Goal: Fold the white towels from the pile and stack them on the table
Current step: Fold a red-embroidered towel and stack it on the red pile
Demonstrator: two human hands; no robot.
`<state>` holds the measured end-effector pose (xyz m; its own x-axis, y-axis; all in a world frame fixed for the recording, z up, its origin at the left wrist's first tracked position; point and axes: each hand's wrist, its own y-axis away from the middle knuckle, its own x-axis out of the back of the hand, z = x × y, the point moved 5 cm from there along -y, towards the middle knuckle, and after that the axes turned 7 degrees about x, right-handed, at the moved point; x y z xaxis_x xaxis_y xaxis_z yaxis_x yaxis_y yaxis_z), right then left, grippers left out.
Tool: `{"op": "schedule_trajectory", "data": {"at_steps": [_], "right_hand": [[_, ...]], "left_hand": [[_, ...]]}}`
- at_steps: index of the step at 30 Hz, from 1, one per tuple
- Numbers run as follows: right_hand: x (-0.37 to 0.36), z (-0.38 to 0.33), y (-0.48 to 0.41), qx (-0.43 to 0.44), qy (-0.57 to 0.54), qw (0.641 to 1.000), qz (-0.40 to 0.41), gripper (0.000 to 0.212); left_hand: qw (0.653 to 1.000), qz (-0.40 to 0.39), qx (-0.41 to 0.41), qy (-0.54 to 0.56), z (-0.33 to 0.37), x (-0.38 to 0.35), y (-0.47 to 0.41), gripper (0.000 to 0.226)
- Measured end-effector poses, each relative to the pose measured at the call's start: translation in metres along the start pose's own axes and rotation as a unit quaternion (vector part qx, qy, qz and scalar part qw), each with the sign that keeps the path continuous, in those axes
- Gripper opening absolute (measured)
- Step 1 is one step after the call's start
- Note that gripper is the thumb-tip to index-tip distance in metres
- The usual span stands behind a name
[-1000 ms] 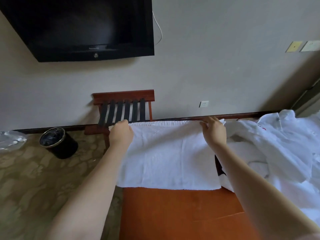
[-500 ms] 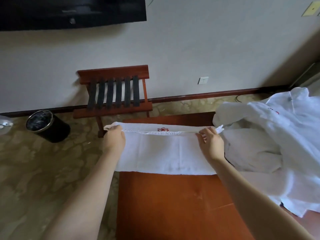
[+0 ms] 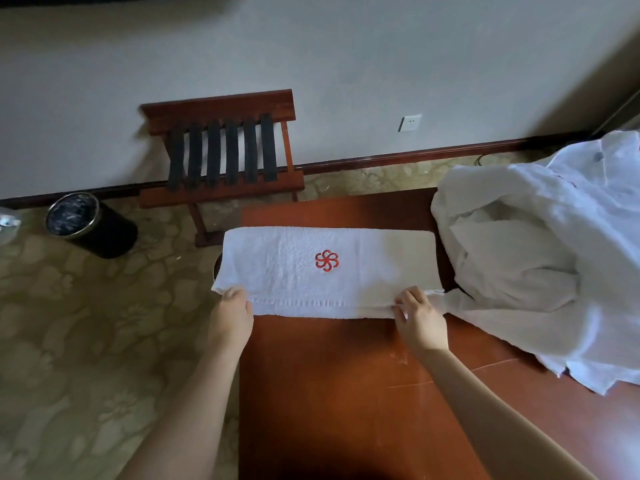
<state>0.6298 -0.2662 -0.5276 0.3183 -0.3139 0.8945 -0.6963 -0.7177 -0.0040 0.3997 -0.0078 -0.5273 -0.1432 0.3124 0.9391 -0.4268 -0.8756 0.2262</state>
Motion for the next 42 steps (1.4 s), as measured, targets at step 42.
{"op": "schedule_trajectory", "data": {"at_steps": [42], "right_hand": [[0.028,-0.005,0.012,0.074,0.004,0.995,0.061,0.013]], "left_hand": [[0.934,0.071,-0.341,-0.087,0.149,-0.033,0.055,0.025]]}}
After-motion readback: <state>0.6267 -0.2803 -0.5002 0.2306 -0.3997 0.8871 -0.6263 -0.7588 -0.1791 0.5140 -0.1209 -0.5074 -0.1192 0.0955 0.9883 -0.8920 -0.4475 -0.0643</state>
